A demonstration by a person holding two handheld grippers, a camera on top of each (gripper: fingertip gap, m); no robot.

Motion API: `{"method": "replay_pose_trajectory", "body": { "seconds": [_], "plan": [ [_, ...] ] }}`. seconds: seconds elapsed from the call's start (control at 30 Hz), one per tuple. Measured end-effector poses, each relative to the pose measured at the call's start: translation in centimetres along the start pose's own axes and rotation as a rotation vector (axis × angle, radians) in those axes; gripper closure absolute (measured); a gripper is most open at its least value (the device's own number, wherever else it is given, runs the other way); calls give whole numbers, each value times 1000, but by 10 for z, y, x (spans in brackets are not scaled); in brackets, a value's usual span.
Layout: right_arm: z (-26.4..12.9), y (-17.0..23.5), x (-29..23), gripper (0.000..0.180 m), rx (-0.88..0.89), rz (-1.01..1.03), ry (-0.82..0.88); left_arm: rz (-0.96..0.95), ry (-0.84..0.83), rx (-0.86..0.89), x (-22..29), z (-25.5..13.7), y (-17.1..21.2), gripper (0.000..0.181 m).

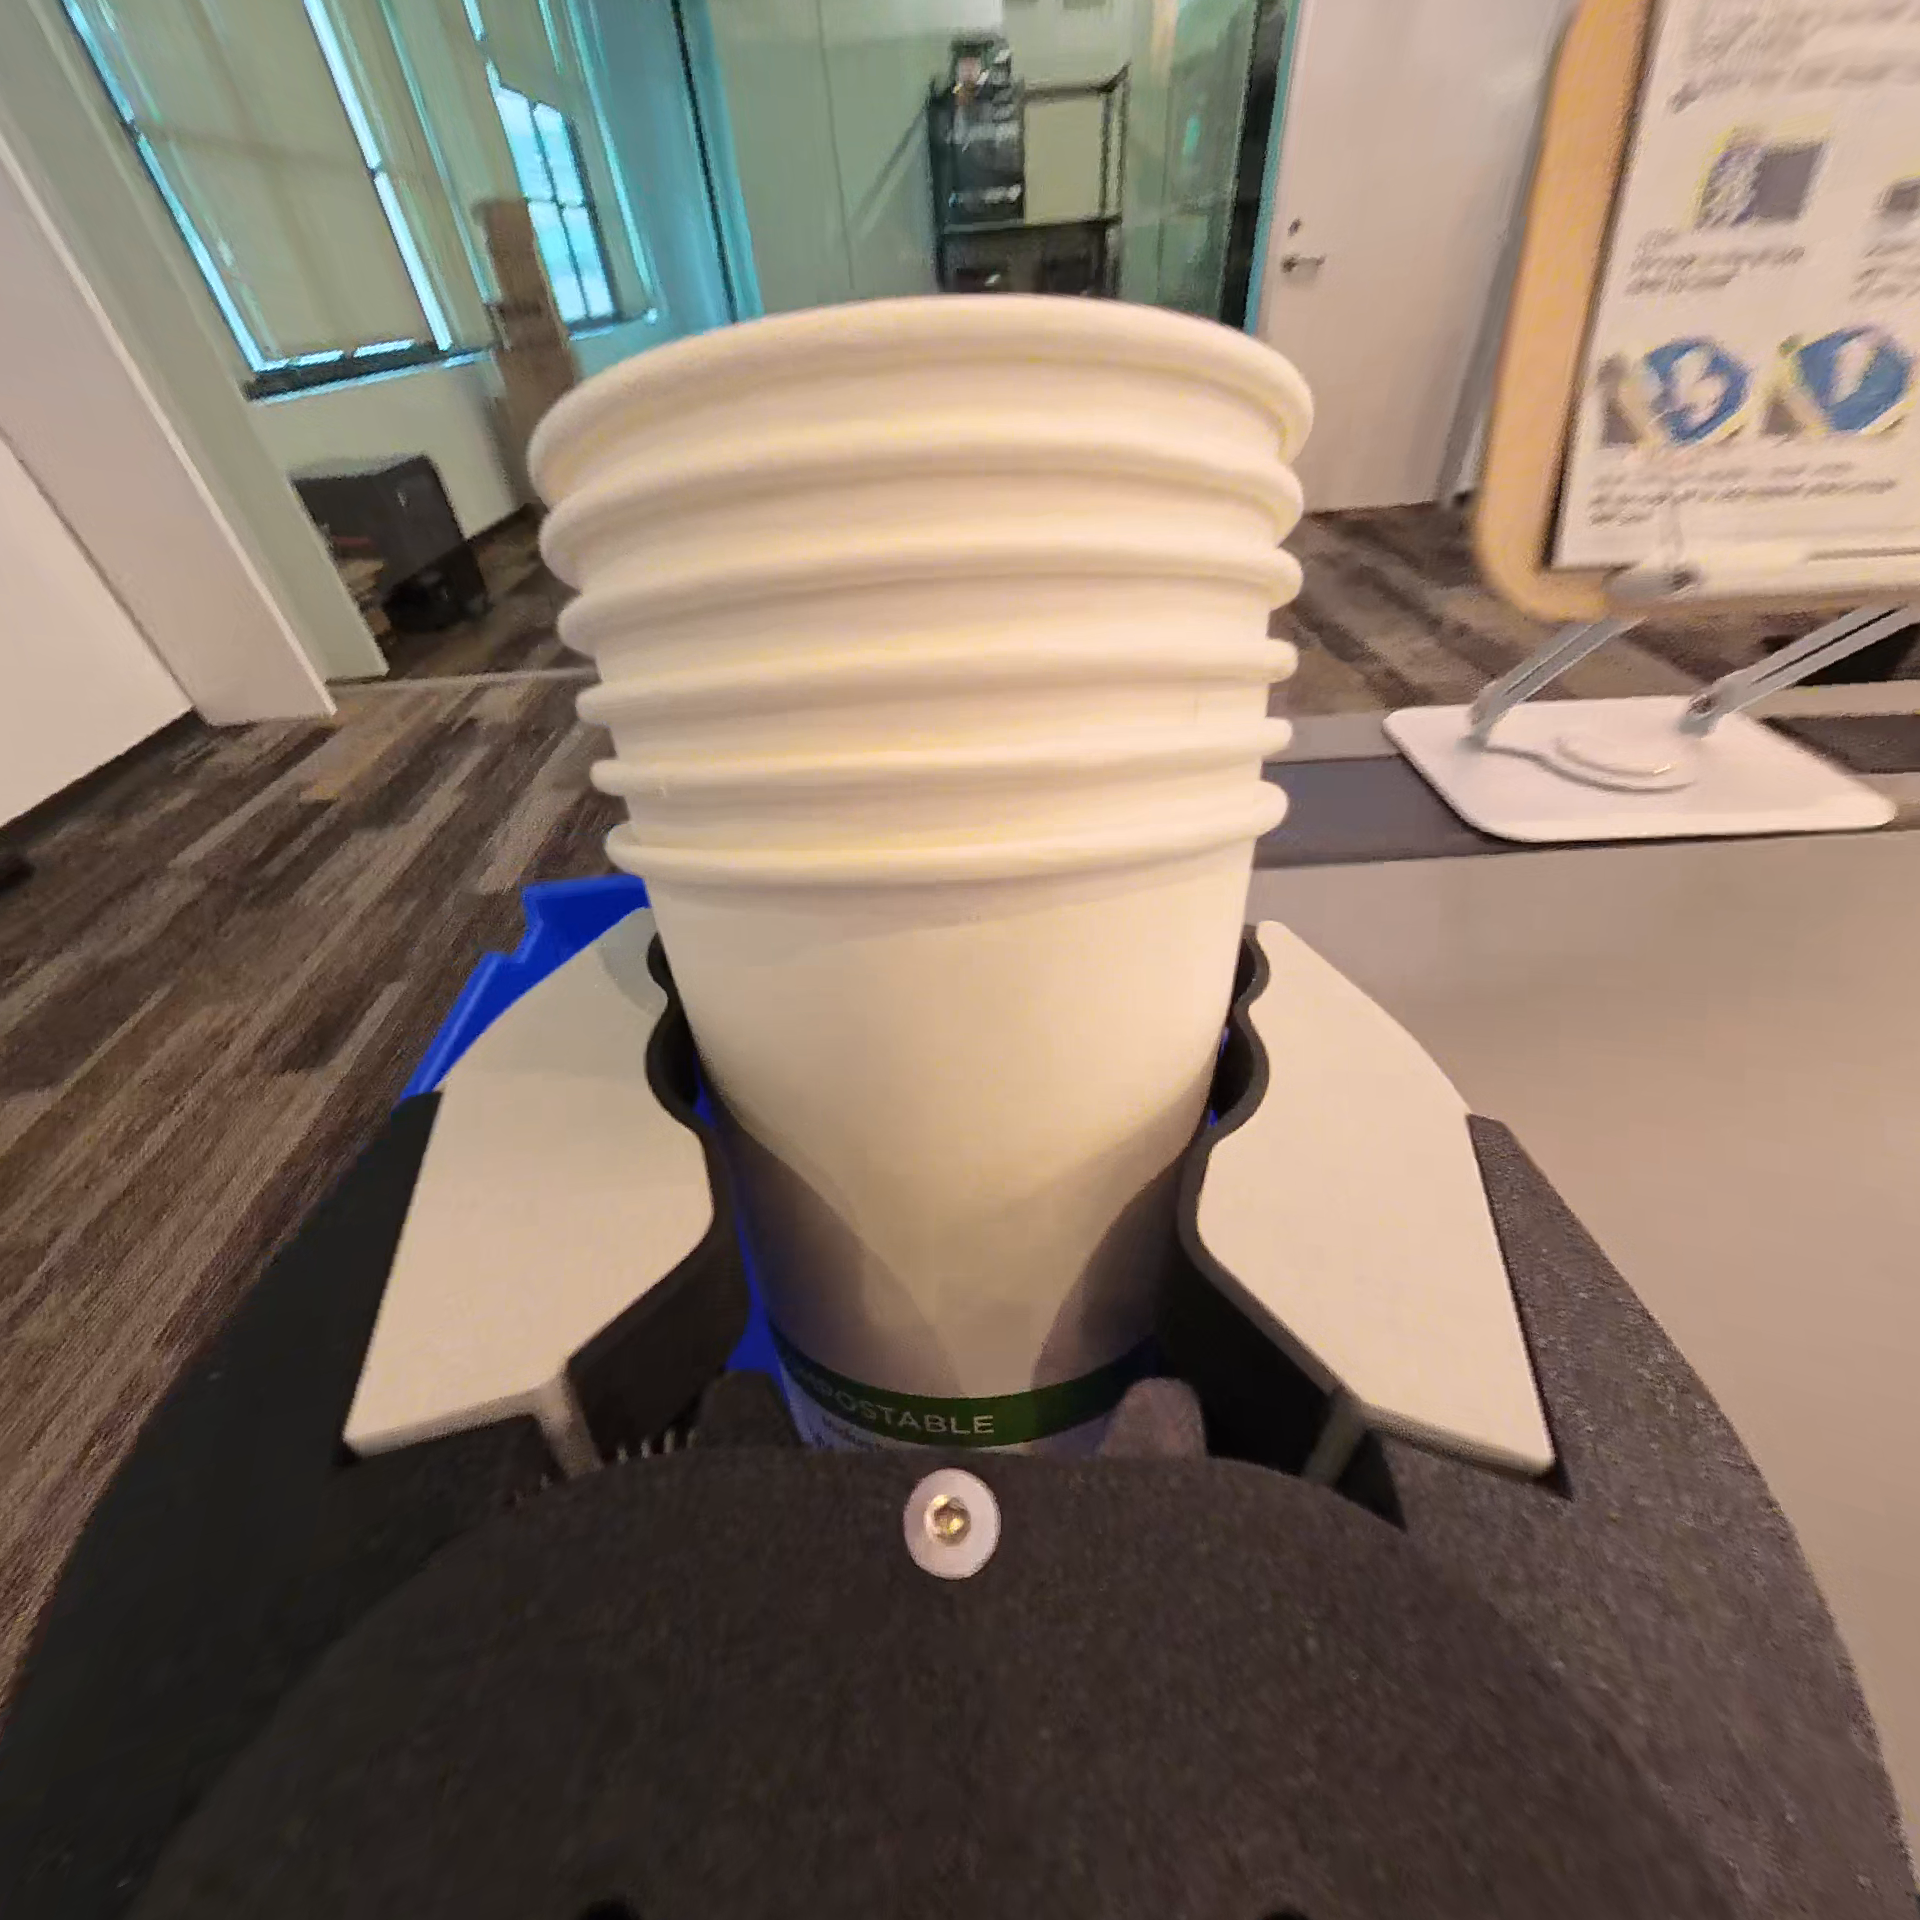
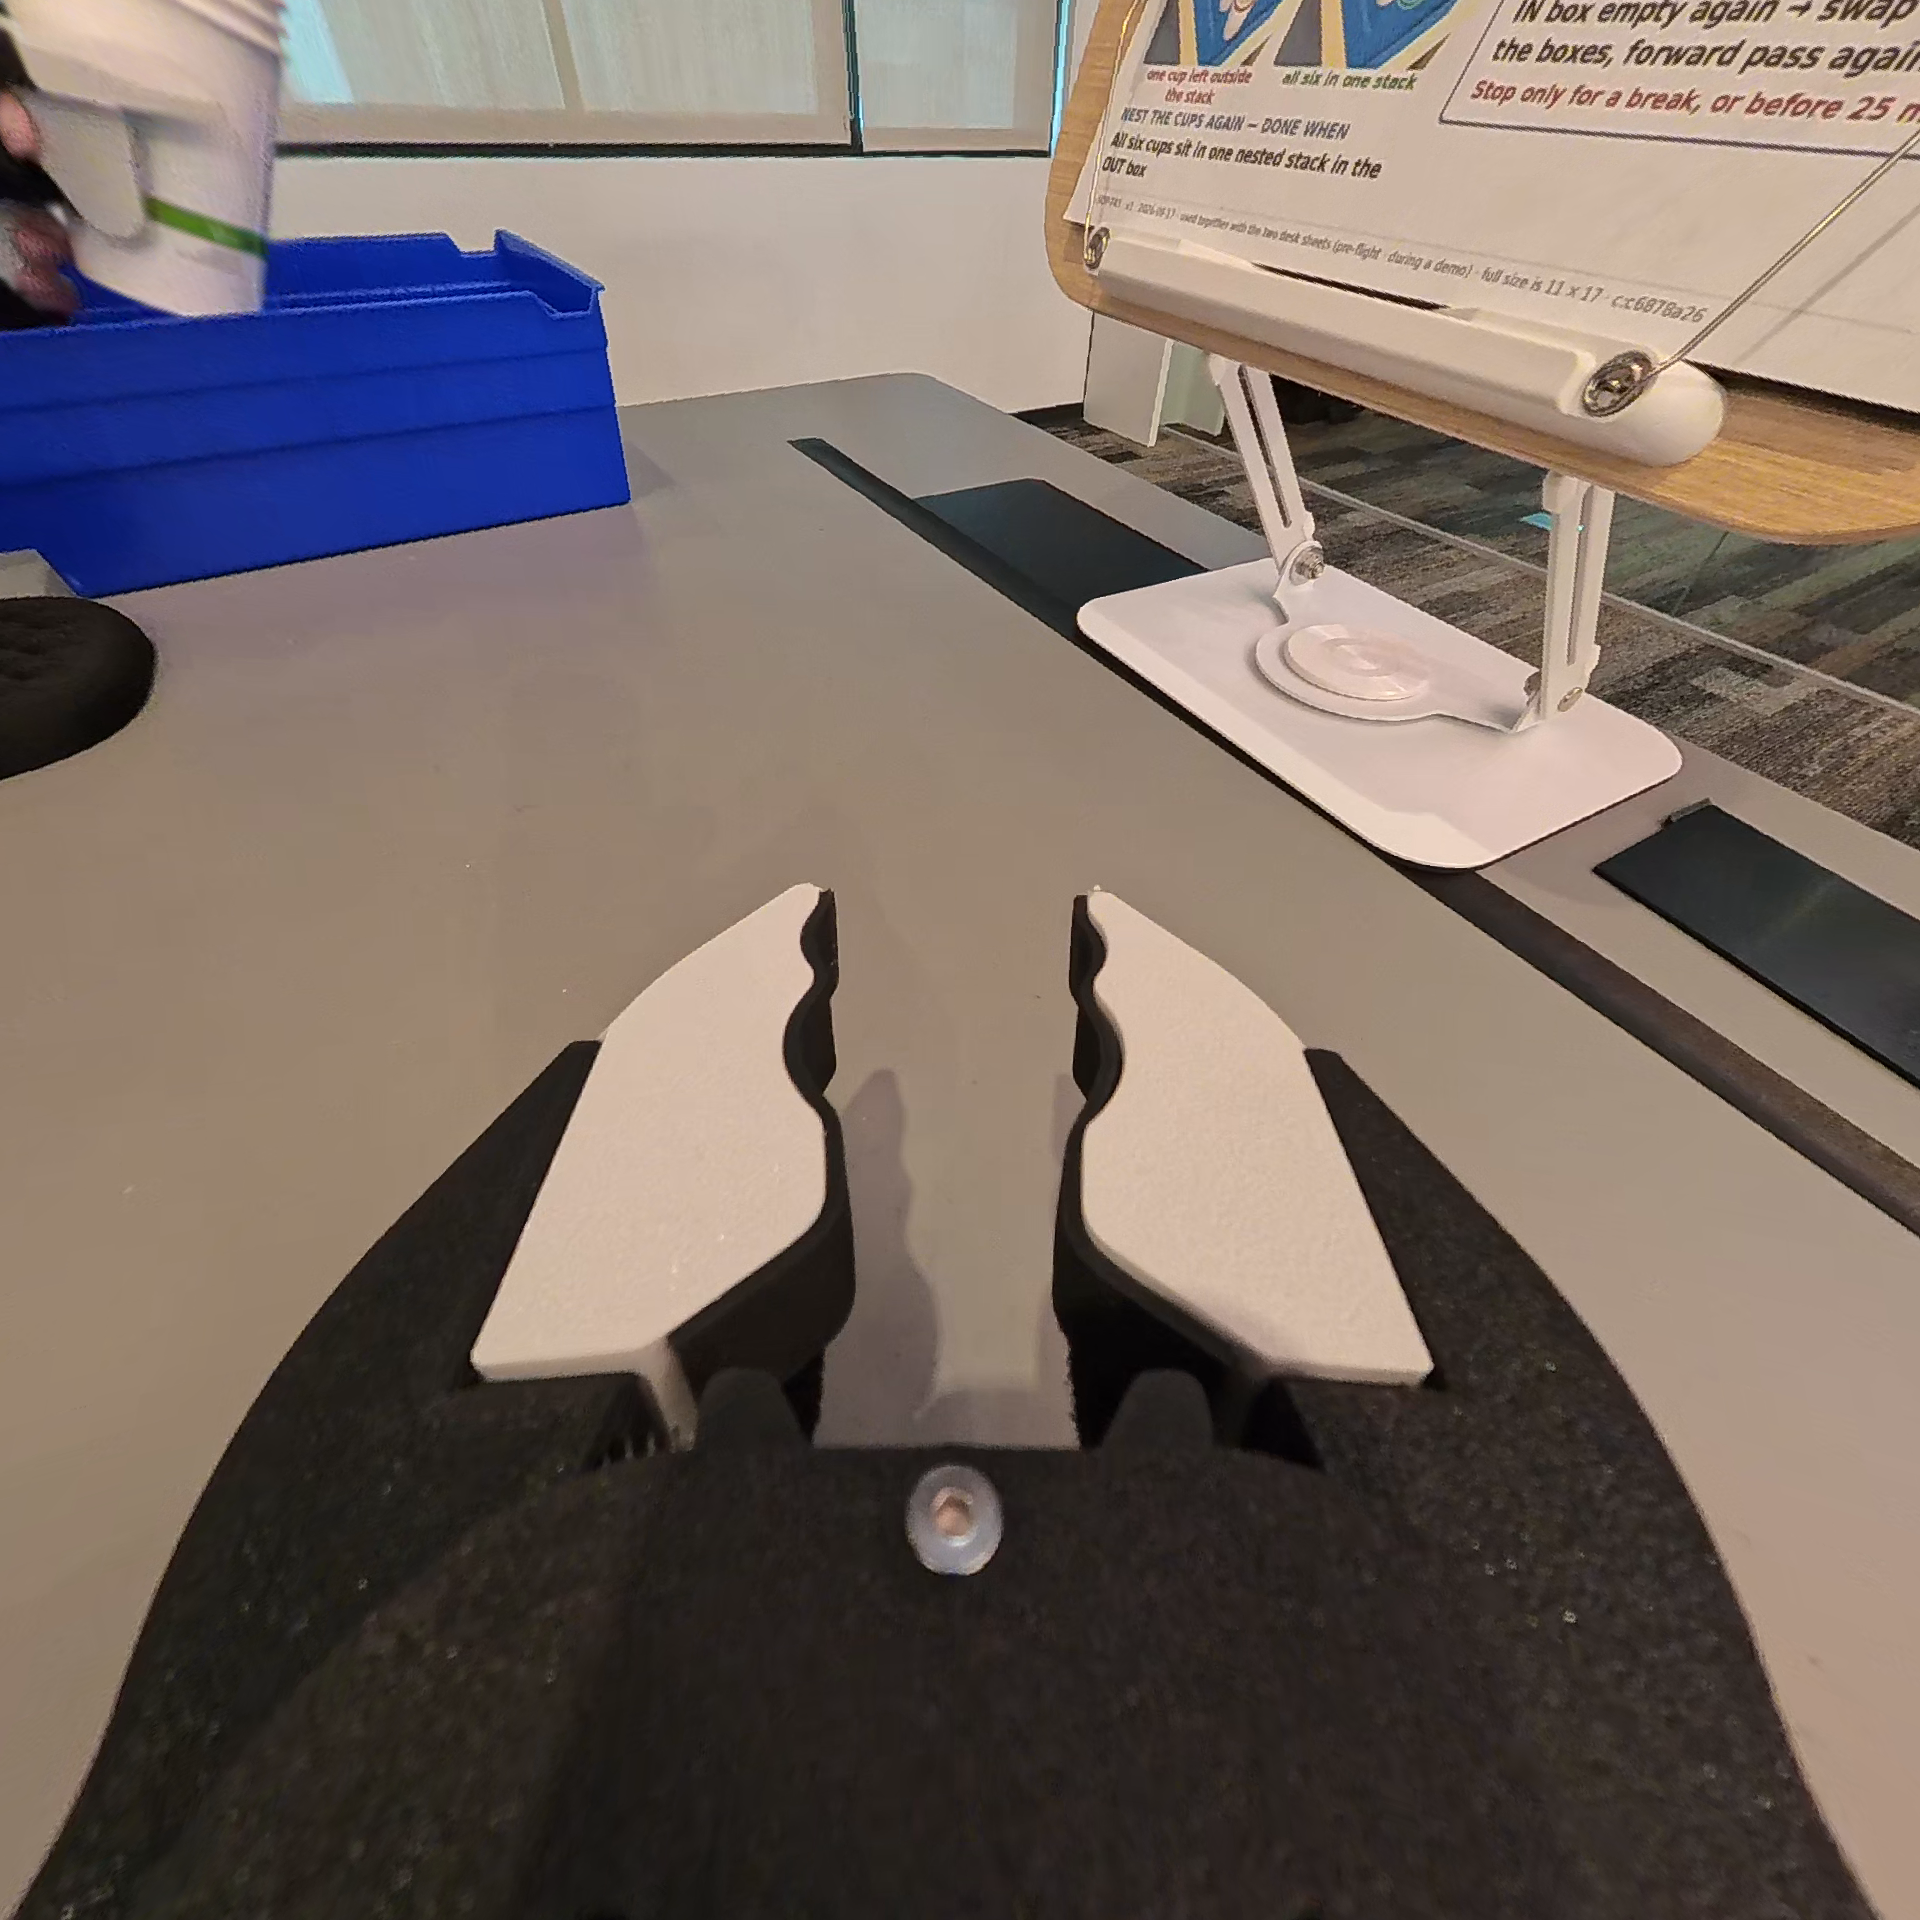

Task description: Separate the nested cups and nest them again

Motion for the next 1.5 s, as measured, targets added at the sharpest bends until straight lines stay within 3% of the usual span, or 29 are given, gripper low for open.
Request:
{"method": "replay_pose_trajectory", "body": {
  "seconds": [0.17, 0.4, 0.6, 0.8, 0.97, 1.13, 1.3, 1.5],
  "plan": [
    [1, -1, 0, 138, 0, -5, -2, 16, 131, 91, 40, -23, -43, 82],
    [4, -4, -6, 138, 1, -20, -16, -11, 429, 185, 148, -55, -74, 82],
    [6, -26, -31, 135, 79, -52, -149, -20, 712, 188, 257, -69, -59, 82],
    [-4, -78, -72, 123, 286, -52, -362, 30, 878, 156, 338, -74, -28, 82],
    [-2, -99, -89, 97, 340, -3, -421, 7, 970, 144, 373, -83, -20, 82],
    [14, -105, -104, 88, 376, 88, -490, 21, 1012, 143, 393, -92, -16, 82],
    [30, -99, -115, 73, 283, 45, -465, 15, 1041, 138, 403, -97, -16, 82],
    [37, -99, -123, 79, 279, 67, -492, 69, 1065, 126, 413, -104, -12, 81]
  ]
}}
Point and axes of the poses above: each gripper's, where its closed fingertips meet, z out along the fingers, y out of its underside, x = y × z across the jaws, the point moved 3 cm from there along -z, back along the fingers, and after that the axes turned 12 degrees about -y, right-handed, at the moved point
